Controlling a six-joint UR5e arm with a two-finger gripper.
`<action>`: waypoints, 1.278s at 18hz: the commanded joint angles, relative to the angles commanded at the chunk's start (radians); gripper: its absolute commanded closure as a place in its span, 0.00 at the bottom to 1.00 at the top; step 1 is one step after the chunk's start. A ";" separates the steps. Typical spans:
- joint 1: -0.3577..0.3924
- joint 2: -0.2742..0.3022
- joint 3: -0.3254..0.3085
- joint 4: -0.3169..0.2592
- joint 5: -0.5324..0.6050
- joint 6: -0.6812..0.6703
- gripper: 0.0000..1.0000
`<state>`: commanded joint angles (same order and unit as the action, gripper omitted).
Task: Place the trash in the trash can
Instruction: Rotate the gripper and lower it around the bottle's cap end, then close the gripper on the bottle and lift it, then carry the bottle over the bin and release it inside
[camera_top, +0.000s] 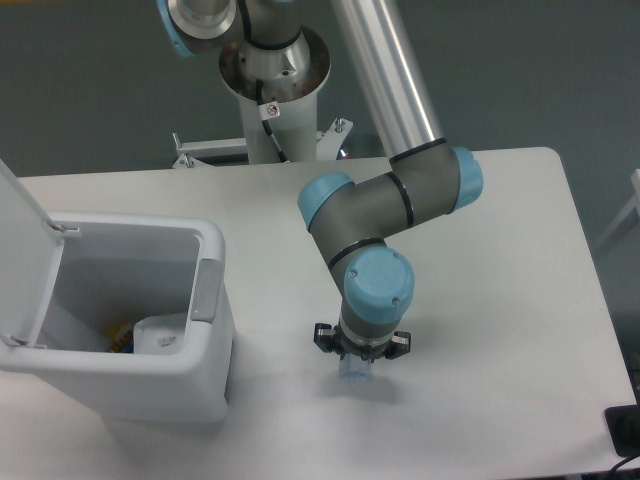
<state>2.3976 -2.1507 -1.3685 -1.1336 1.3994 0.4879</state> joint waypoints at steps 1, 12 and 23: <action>0.006 0.009 0.012 0.000 -0.046 -0.003 0.52; 0.049 0.086 0.152 0.093 -0.422 -0.153 0.51; 0.075 0.159 0.226 0.222 -0.689 -0.190 0.51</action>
<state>2.4728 -1.9912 -1.1428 -0.9113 0.7105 0.2976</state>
